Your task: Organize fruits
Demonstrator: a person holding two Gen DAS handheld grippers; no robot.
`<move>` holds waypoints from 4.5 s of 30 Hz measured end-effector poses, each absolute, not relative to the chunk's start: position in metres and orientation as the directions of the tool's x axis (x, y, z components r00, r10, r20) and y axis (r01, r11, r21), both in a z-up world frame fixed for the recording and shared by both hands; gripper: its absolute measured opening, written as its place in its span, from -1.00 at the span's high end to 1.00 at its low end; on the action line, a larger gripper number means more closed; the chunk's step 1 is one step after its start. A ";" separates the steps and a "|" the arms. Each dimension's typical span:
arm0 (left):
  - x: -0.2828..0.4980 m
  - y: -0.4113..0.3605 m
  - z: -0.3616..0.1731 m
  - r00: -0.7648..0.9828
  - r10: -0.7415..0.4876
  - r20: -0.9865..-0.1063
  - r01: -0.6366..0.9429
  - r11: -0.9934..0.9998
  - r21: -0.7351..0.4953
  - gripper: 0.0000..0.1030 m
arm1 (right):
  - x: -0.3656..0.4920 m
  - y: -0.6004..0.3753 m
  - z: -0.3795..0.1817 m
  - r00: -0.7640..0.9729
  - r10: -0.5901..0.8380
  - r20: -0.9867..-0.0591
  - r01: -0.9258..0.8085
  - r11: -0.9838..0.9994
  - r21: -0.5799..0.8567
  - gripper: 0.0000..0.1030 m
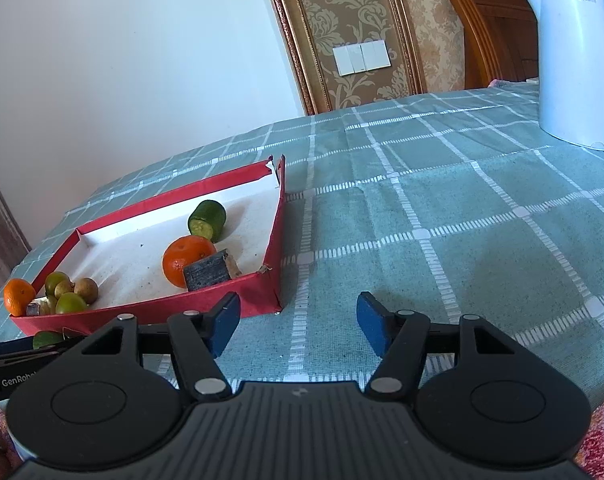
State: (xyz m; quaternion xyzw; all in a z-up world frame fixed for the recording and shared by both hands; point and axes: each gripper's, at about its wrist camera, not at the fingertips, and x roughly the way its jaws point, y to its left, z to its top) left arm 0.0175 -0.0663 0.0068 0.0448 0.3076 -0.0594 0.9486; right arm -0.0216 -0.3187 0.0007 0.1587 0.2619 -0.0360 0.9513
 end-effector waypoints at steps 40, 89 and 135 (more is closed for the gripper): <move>0.070 -0.056 0.055 0.864 -0.001 -0.504 0.048 0.996 0.080 0.33 | -0.021 -0.320 -0.001 0.860 0.016 -0.510 0.157 0.942 0.296 -0.25; -0.014 0.003 0.080 0.915 -0.100 -0.391 0.077 0.994 -0.074 -1.00 | -0.022 -0.327 -0.002 0.869 0.036 -0.493 0.162 0.922 0.352 -0.29; -0.016 -0.016 0.041 0.853 0.082 -0.515 -0.060 0.996 0.060 -1.00 | -0.028 -0.142 0.014 0.834 -0.016 -0.552 0.004 1.000 -0.022 -0.70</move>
